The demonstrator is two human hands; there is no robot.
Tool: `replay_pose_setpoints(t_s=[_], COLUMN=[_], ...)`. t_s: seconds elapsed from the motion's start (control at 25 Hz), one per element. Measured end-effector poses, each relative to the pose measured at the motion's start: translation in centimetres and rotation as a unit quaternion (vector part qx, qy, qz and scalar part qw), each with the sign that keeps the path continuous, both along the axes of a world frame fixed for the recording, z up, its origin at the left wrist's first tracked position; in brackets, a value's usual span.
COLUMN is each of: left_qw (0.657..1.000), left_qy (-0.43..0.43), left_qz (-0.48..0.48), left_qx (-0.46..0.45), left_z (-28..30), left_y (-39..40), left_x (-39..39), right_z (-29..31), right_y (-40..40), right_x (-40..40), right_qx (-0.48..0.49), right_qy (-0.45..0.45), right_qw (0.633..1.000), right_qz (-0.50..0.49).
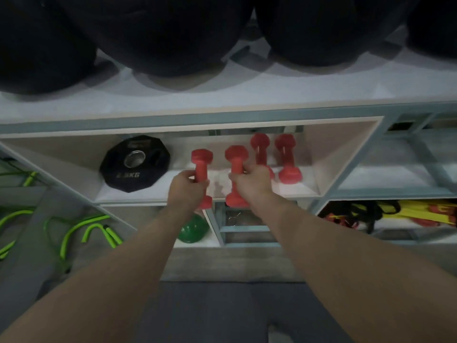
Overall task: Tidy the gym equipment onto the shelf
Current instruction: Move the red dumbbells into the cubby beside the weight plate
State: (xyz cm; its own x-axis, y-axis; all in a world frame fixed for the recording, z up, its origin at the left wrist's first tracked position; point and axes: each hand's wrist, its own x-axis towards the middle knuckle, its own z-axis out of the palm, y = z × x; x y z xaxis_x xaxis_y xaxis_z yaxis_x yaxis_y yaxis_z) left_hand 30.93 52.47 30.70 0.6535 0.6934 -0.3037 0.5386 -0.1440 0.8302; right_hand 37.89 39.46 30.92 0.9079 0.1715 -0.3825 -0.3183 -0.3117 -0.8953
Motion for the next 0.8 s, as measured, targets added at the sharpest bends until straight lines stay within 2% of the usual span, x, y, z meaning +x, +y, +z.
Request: replay_pose_setpoints(t_s=[0.16,0.24,0.36,0.44,0.52,0.6,0.8], left_qw=[0.999,0.999,0.998,0.997,0.996,0.994,0.979], left_qy=[0.025,0.03,0.062,0.076,0.086,0.099,0.154], left_qz=[0.026,0.029,0.027,0.012,0.0,-0.022,-0.081], left_qx=[0.034,0.023,0.005,-0.001,0.009,0.046,0.107], left_z=[-0.9,-1.7,-3.1,-3.6,-4.0,-3.8,-2.2], left_y=[3.4,4.5,5.8,6.1,6.1,6.2,5.4], left_x=[3.5,5.0,6.5,7.0,7.4,7.4,6.9], right_z=[-2.1,-3.3,-4.0,-4.1,-4.2,-4.1,-3.0], right_y=[5.1,6.3,6.7,6.8,7.0,7.1,6.3], right_x=[4.1,5.3,6.3,6.6,7.1,7.1,5.9], right_qx=[-0.063,-0.095,-0.049,-0.072,-0.185,-0.242,-0.228], right_qy=[0.003,0.021,0.077,0.062,0.008,-0.033,-0.043], right_qw=[0.998,0.995,0.995,0.995,0.979,0.964,0.964], right_qz=[0.007,0.032,0.047,0.039,0.084,0.107,0.128])
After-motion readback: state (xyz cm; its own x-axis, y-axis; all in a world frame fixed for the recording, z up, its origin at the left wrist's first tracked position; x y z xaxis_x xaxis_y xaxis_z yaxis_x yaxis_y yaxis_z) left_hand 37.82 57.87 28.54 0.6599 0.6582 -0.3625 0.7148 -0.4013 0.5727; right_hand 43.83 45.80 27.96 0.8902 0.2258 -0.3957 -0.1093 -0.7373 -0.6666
